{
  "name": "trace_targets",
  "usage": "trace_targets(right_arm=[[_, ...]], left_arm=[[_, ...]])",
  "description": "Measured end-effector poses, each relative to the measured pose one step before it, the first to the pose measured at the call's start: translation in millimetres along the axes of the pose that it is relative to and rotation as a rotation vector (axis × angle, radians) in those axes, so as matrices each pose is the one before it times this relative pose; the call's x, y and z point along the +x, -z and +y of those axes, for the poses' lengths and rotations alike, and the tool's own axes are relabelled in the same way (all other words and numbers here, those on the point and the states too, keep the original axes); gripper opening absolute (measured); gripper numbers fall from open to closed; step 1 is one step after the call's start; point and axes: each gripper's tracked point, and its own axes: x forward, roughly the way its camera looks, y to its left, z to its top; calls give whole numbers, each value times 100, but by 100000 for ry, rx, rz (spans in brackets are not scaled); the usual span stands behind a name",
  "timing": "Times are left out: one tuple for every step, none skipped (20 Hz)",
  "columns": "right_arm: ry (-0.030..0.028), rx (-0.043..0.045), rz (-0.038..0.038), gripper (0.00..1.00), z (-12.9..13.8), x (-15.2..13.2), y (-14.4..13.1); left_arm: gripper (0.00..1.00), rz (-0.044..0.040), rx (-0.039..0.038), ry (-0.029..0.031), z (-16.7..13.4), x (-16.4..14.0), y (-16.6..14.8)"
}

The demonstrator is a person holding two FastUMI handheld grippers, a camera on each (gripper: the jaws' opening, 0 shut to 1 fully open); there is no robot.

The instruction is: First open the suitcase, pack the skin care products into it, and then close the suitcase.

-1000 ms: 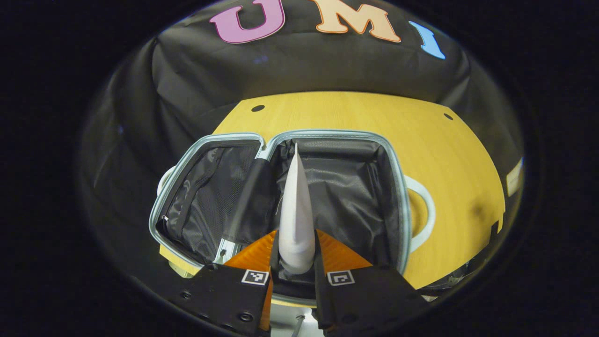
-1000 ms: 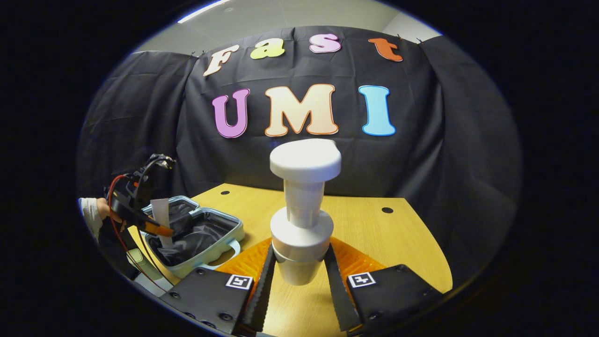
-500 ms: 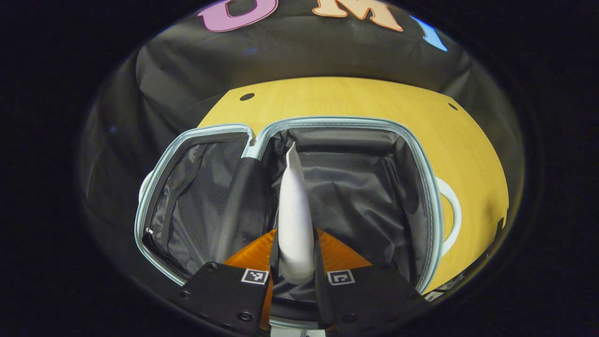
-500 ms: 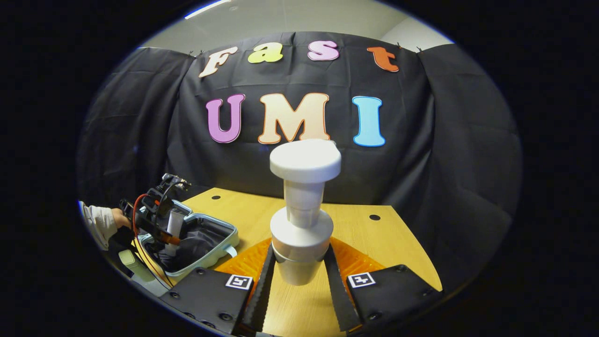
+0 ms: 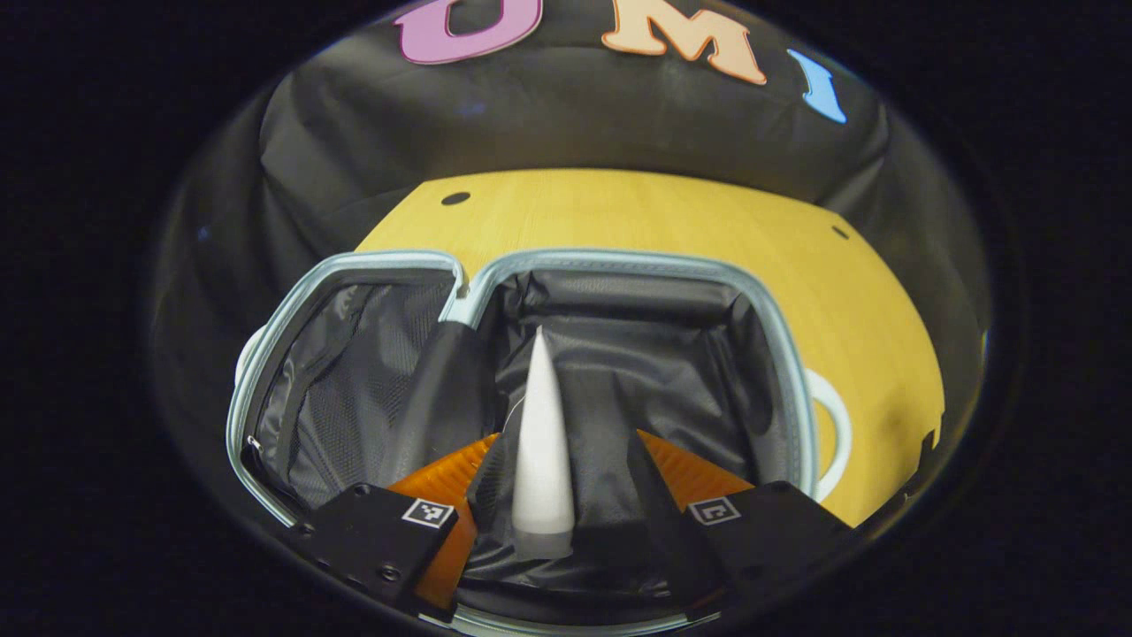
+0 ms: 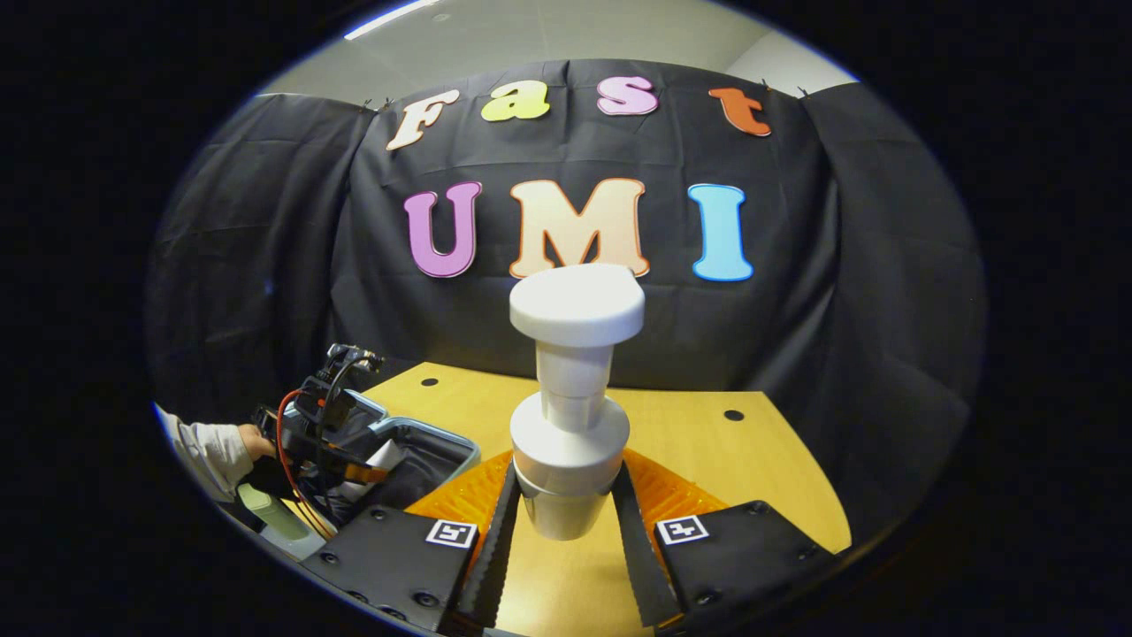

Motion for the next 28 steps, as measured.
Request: trace_targets(right_arm=[[-2059,830,1077,59,1468,628,183],[-2026,514,907,58,1539,697,95],[-2036,478,1074,58,1568,812,245],[-2057,565,1169,58,1602,721,321],[-1907,652,1392,59,1537,866,379],[-1980,780,1834,59,1536,828,561],[-1891,908,1991,59,1590,863,662],[-1481,999,2131,59,1359,773,807],[-1694,1645,2681,59,1339,932,944],[-1346,2154,2911,59,1256,851,969],[-819,1721,3099,59,1055,902,1277],[-260,702,3036,59,864,912,1108],[-401,357,3560,59,754,870,1194],[-555,519,3793,58,697,903,1226],[-390,665,3689,59,792,805,1366],[211,860,3466,59,404,698,1329],[45,1194,3789,58,281,966,1079],[247,1282,3254,59,311,871,1002],[483,1097,2948,58,245,805,907],[730,934,2437,59,-7,706,657],[814,821,1859,58,-4,625,538],[1226,660,2127,57,-132,638,704],[-217,1788,2620,58,-29,382,300],[264,2019,-2066,59,91,550,-471],[963,1016,808,57,-317,455,-270],[1208,498,394,59,-345,678,-409],[2692,1,1762,56,-557,901,300],[1097,662,2465,59,-197,718,354]], left_arm=[[82,-2990,-316,1669,-16,-799,-667],[81,-3279,-107,1037,293,-745,-799],[81,-2820,-287,754,518,-745,-686],[81,-2516,-611,915,655,-763,-721],[81,-2267,-708,641,644,-613,-505],[82,-1805,-777,215,1015,-608,-599],[82,-1403,-513,-215,1301,-669,-370],[82,-1013,-456,-842,1425,-557,-249],[82,-1502,-227,308,1295,-419,-559],[82,-1007,-672,-458,1426,-396,-460],[82,-323,-976,-438,1469,-301,-245],[82,-887,-958,-1360,1581,-518,-160],[82,-804,-842,-1692,1679,-364,-283],[82,-1201,-663,-1816,1636,-333,-138],[82,-690,-907,-2197,1712,-312,-41],[82,186,-841,-1694,1530,-307,136],[82,28,-892,-2142,1644,-212,153],[83,697,-1095,-1681,1446,-58,237],[83,691,-1252,-1476,1128,71,369],[83,445,-1289,-1323,1171,32,175],[83,298,-1351,-878,969,9,109],[83,597,-1386,-882,843,60,222],[83,553,-1256,-688,807,214,146],[83,22,-1347,-637,742,198,92],[83,99,-1500,-679,731,139,-29],[85,204,-1799,-442,649,352,-38],[83,504,-1780,-621,704,391,34],[83,454,-1275,-862,746,512,-72]])
